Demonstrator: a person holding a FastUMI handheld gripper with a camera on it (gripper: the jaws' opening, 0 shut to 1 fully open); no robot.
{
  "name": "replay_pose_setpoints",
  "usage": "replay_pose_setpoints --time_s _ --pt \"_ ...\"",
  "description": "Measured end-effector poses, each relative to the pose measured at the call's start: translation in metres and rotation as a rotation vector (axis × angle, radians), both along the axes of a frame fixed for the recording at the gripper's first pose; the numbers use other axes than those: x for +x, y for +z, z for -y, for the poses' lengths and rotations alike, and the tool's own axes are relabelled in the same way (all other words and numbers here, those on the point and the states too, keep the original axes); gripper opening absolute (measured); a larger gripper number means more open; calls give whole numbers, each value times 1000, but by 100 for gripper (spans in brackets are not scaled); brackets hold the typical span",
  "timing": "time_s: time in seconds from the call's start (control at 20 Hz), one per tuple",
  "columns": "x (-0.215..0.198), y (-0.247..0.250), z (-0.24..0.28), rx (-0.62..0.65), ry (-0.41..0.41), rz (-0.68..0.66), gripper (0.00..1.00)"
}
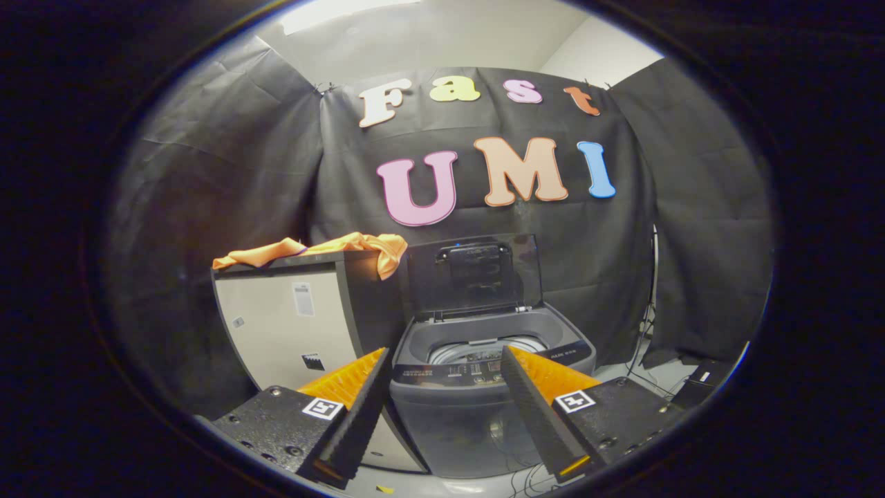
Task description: Put the clothes into the washing machine and then close the washing machine lid.
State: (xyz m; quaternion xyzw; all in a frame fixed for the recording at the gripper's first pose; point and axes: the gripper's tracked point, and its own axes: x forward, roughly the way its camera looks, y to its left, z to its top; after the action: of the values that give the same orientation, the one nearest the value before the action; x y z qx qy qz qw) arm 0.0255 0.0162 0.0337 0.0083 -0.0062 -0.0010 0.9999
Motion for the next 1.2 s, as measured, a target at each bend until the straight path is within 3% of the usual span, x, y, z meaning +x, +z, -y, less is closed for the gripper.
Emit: replay_pose_setpoints --time_s 0.35,0.55,0.9,1.2 --pt "55 56 -48 199 -26 -14 95" --pt "95 79 -64 259 -79 -81 96" --pt "170 135 -144 67 11 -73 96" --pt "238 132 -241 -123 81 -202 98"
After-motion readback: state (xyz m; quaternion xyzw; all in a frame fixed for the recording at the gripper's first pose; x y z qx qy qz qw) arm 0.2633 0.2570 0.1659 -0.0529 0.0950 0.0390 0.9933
